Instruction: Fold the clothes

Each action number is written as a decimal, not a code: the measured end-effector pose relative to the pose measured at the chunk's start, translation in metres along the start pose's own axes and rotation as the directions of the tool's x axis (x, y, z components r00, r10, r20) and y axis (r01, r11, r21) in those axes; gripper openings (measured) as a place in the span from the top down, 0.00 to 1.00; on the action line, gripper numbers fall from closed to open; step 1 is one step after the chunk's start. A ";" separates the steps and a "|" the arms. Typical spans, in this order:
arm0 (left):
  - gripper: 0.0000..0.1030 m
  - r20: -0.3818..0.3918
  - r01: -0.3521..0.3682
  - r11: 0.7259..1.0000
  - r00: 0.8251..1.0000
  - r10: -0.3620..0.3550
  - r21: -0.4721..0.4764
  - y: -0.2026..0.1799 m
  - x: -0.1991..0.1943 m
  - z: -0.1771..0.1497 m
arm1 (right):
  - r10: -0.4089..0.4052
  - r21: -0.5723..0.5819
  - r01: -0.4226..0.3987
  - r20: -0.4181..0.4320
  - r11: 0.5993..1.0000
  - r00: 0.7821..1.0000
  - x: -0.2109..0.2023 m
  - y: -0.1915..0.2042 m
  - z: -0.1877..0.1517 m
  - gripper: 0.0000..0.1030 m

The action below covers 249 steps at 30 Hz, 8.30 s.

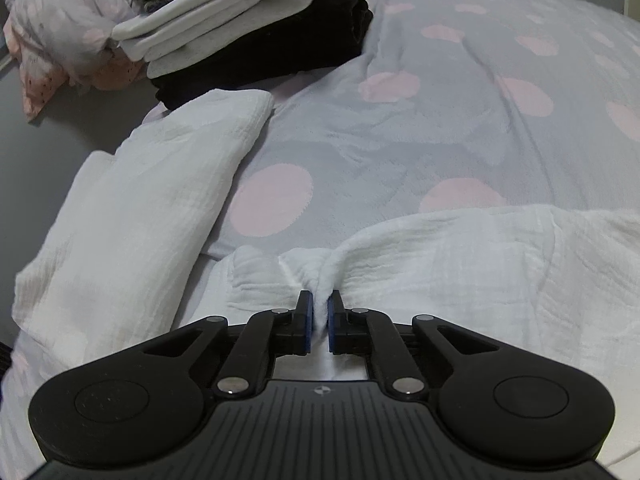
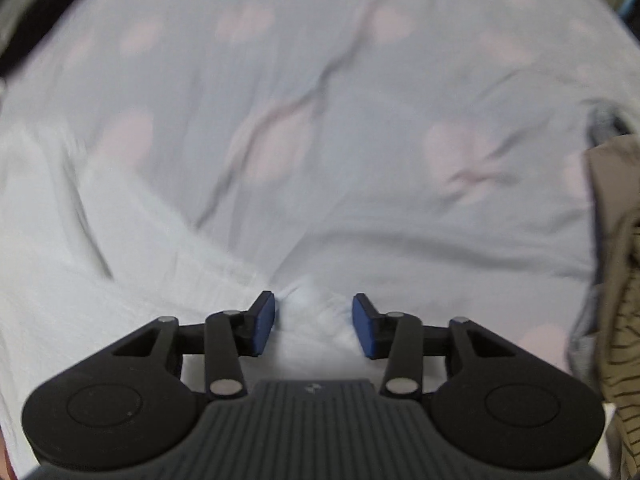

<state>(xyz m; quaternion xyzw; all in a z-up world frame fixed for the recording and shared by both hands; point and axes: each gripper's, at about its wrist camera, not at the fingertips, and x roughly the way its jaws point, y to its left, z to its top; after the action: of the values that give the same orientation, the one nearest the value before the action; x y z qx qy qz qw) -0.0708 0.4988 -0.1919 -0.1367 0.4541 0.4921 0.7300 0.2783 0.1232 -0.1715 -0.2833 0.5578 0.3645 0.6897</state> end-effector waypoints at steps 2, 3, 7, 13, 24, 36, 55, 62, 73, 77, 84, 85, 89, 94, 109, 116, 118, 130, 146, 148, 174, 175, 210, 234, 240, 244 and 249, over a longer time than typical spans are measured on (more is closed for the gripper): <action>0.93 0.018 0.009 1.000 1.000 -0.008 -0.021 0.004 -0.001 0.001 | -0.067 -0.059 0.067 -0.007 0.996 0.998 0.000 0.018 0.001 0.91; 0.93 0.037 0.006 1.000 0.999 -0.006 -0.021 0.005 -0.003 0.001 | -0.101 -0.090 0.100 -0.007 0.991 0.995 -0.001 0.027 0.002 0.92; 0.93 0.106 0.003 1.000 0.994 -0.001 -0.024 0.008 -0.012 0.004 | -0.236 -0.139 0.246 0.083 0.959 0.968 -0.023 0.052 0.008 0.95; 0.93 0.187 0.041 0.983 0.982 -0.007 -0.181 0.035 -0.025 0.018 | -0.382 -0.031 0.396 0.209 0.918 0.900 -0.074 0.054 0.048 0.95; 0.94 0.415 0.003 0.939 0.898 0.150 -0.345 0.040 -0.054 0.062 | -0.537 0.103 0.543 0.380 0.834 0.753 -0.111 0.073 0.152 0.95; 0.75 0.301 -0.072 0.967 0.942 0.146 -0.245 0.019 0.000 0.075 | -0.527 0.117 0.523 0.351 0.845 0.774 -0.044 0.069 0.195 0.63; 0.35 0.322 -0.094 0.983 0.936 0.141 -0.157 0.017 -0.015 0.073 | -0.430 0.281 0.338 0.404 0.898 0.807 -0.078 0.004 0.151 0.15; 0.35 0.296 -0.110 0.985 0.944 0.146 -0.134 0.020 -0.007 0.068 | -0.411 0.293 0.309 0.404 0.905 0.817 -0.092 -0.005 0.152 0.11; 0.35 0.330 -0.065 0.997 0.941 0.072 -0.030 0.013 -0.027 0.062 | -0.404 0.300 0.304 0.371 0.904 0.836 -0.087 -0.054 0.109 0.20; 0.35 0.338 -0.015 0.999 0.941 0.002 0.038 0.007 -0.039 0.051 | -0.295 0.182 0.247 0.324 0.952 0.899 -0.066 -0.061 0.079 0.26; 0.36 0.304 0.142 0.973 0.933 -0.193 0.183 -0.014 -0.065 0.035 | -0.097 -0.014 0.101 0.188 0.995 0.977 -0.037 -0.048 0.013 0.27; 0.36 0.291 0.171 0.961 0.928 -0.231 0.219 -0.019 -0.070 0.033 | -0.085 -0.049 0.095 0.175 0.994 0.981 -0.034 -0.045 0.006 0.27; 0.36 0.227 0.254 0.898 0.910 -0.348 0.360 -0.043 -0.090 0.016 | -0.053 -0.133 0.073 0.147 0.988 0.988 -0.023 -0.037 -0.013 0.27; 0.36 0.063 0.396 0.735 0.858 -0.509 0.550 -0.072 -0.125 -0.022 | -0.029 -0.165 0.050 0.124 0.985 0.992 -0.005 -0.036 -0.025 0.49; 0.94 -0.101 0.230 0.525 0.960 -0.263 0.820 -0.156 -0.115 -0.099 | -0.198 0.060 0.190 0.421 0.980 0.885 -0.093 -0.084 -0.064 0.92; 0.95 -0.047 0.199 0.560 0.960 -0.274 0.804 -0.110 -0.170 -0.074 | -0.326 0.197 0.262 0.483 0.945 0.813 -0.154 -0.122 -0.111 0.92; 0.95 -0.070 0.227 0.545 0.953 -0.293 0.807 -0.097 -0.184 -0.076 | -0.345 0.218 0.272 0.469 0.937 0.813 -0.160 -0.132 -0.131 0.92; 0.76 -0.180 0.372 0.589 0.916 -0.359 0.717 -0.089 -0.191 -0.098 | -0.278 0.247 0.212 0.272 0.945 0.921 -0.104 -0.152 -0.191 0.88; 0.60 0.144 0.336 0.937 0.927 -0.347 0.094 -0.079 -0.116 0.003 | -0.338 0.329 0.212 0.393 0.920 0.855 -0.099 -0.124 -0.086 0.66; 0.60 0.179 0.336 0.941 0.924 -0.337 0.038 -0.077 -0.101 0.003 | -0.339 0.310 0.220 0.409 0.925 0.847 -0.098 -0.116 -0.064 0.59; 0.60 0.202 0.162 0.979 0.970 -0.136 -0.123 -0.049 -0.014 0.025 | -0.162 0.360 0.000 0.419 0.933 0.893 0.015 -0.082 0.123 0.45; 0.60 0.198 0.162 0.978 0.971 -0.134 -0.132 -0.048 -0.012 0.025 | -0.170 0.368 0.010 0.406 0.930 0.898 0.019 -0.084 0.124 0.45; 0.60 0.302 0.126 0.976 0.951 -0.069 -0.175 -0.037 -0.020 0.032 | -0.487 0.422 0.315 0.403 0.850 0.775 0.033 -0.149 0.227 0.58; 0.38 0.041 0.076 0.997 0.996 -0.075 -0.024 0.052 0.076 0.070 | -0.219 0.468 -0.133 0.624 0.874 0.750 0.024 0.076 0.093 0.56; 0.87 0.066 0.047 0.992 0.997 -0.039 -0.117 0.049 0.067 0.083 | -0.230 0.484 -0.141 0.628 0.864 0.743 0.033 0.064 0.099 0.57; 0.88 0.189 -0.084 0.994 0.977 0.094 -0.065 0.043 0.039 0.114 | -0.242 0.507 -0.149 0.623 0.849 0.744 0.032 0.054 0.096 0.57; 0.88 0.147 -0.261 0.965 0.955 0.257 0.009 0.042 0.058 0.146 | -0.227 0.525 -0.179 0.617 0.832 0.754 0.031 0.043 0.094 0.57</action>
<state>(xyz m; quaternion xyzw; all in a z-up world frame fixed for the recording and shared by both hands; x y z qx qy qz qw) -0.0226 0.6481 -0.1474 -0.0299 0.4207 0.5856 0.6922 0.2990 0.2286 -0.1804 0.0676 0.3564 0.2535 0.8967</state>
